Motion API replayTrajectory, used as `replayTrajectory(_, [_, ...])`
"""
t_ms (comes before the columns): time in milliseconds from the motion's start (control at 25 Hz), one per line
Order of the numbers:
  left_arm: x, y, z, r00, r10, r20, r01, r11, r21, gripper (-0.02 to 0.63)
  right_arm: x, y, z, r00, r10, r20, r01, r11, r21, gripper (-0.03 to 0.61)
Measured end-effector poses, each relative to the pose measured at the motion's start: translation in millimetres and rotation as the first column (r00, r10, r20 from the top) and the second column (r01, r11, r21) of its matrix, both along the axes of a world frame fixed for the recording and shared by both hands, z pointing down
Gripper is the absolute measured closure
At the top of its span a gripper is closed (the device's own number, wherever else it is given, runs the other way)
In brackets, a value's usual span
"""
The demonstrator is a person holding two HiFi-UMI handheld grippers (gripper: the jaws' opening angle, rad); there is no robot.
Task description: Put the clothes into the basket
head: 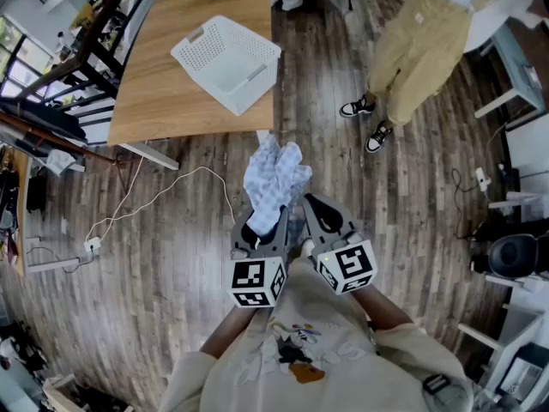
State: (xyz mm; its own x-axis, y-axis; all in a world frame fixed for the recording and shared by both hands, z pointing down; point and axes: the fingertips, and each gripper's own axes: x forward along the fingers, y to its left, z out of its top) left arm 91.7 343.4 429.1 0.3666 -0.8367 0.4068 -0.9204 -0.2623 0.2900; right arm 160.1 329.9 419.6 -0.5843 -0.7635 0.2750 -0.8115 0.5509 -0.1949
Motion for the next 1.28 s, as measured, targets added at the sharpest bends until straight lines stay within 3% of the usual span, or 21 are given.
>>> replayTrajectory(240, [11, -16, 7, 0.998, 0.052, -0.024, -0.052, 0.999, 0.011, 0.411, 9, -14, 5, 1.0, 0.028, -0.014, -0.028, 1.0, 0.014, 0.555])
replayTrajectory(680, [-29, -10, 9, 0.998, 0.032, -0.05, -0.032, 0.999, 0.002, 0.411, -36, -9, 5, 1.0, -0.005, -0.03, 0.006, 1.0, 0.021, 0.555])
replayTrajectory(880, [-56, -7, 11, 0.998, 0.029, -0.051, -0.029, 1.0, 0.012, 0.411, -64, -13, 3, 0.995, -0.004, 0.099, 0.004, 1.0, -0.002, 0.554])
replayTrajectory(1280, [-109, -1, 21, 0.996, 0.047, -0.075, -0.048, 0.999, -0.006, 0.411, -111, -5, 21, 0.996, 0.053, 0.069, -0.051, 0.998, -0.024, 0.554])
